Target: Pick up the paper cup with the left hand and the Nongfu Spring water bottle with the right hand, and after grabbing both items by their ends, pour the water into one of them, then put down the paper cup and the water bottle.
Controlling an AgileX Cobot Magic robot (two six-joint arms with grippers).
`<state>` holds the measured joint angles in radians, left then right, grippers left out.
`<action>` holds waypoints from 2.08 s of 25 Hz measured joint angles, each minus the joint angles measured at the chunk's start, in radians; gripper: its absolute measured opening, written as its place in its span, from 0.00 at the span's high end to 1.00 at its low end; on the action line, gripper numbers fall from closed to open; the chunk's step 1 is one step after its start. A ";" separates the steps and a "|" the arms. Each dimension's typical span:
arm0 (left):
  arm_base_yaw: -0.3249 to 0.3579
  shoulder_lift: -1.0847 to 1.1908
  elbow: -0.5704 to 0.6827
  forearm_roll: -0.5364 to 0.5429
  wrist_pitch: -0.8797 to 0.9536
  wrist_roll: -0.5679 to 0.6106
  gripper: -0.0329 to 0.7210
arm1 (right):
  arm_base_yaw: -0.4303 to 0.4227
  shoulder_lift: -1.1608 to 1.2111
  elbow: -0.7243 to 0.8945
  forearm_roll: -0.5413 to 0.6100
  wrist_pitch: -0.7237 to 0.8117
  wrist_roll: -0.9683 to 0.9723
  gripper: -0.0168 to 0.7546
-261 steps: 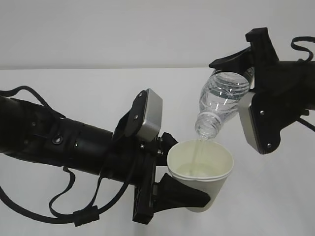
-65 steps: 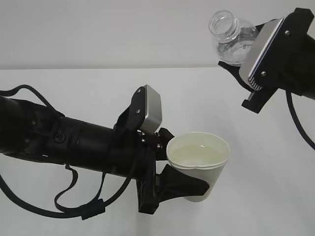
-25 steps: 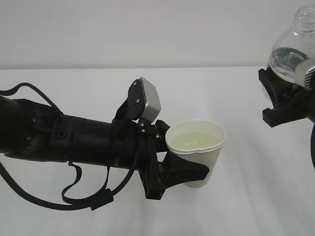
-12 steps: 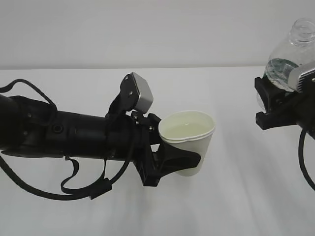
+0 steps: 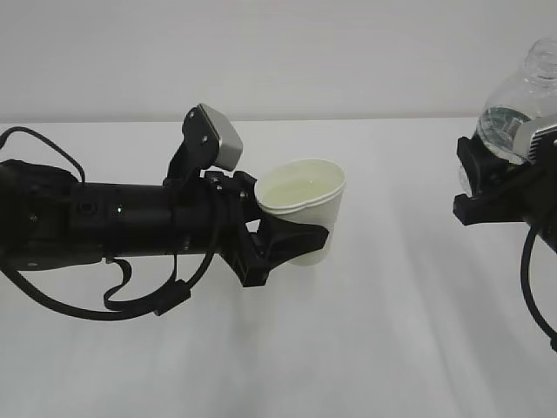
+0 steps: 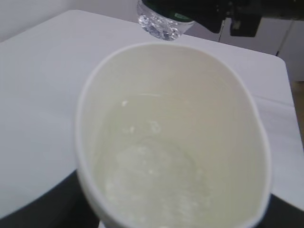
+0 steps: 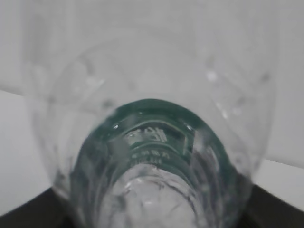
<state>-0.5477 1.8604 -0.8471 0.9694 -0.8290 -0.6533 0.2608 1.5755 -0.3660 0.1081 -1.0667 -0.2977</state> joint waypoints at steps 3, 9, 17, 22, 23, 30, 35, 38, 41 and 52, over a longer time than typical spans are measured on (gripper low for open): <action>0.017 0.000 0.000 -0.030 0.006 0.023 0.36 | 0.000 0.000 0.000 0.008 -0.007 0.002 0.41; 0.038 0.000 0.000 -0.050 0.013 0.035 0.36 | 0.000 0.000 0.000 0.059 -0.009 0.004 0.41; 0.038 0.000 0.000 -0.052 0.013 0.036 0.36 | 0.000 0.057 0.000 0.135 -0.022 0.018 0.41; 0.038 0.000 0.000 -0.057 0.021 0.047 0.36 | 0.000 0.104 0.000 0.138 -0.048 0.034 0.41; 0.038 0.000 0.000 -0.064 0.029 0.053 0.36 | 0.000 0.111 0.000 0.138 -0.048 0.038 0.41; 0.038 0.000 0.000 -0.224 0.062 0.180 0.36 | 0.000 0.118 0.000 0.138 -0.051 0.045 0.42; 0.039 0.000 0.000 -0.357 0.103 0.275 0.36 | 0.000 0.118 0.000 0.138 -0.055 0.046 0.42; 0.058 0.000 0.000 -0.384 0.111 0.289 0.36 | 0.000 0.118 0.000 0.138 -0.055 0.046 0.42; 0.091 0.000 0.000 -0.390 0.111 0.292 0.36 | 0.000 0.118 0.000 0.138 -0.055 0.047 0.42; 0.225 0.000 0.000 -0.399 0.111 0.292 0.36 | 0.000 0.118 0.000 0.138 -0.055 0.048 0.42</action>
<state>-0.3226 1.8604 -0.8471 0.5707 -0.7178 -0.3609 0.2608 1.6934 -0.3660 0.2458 -1.1219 -0.2494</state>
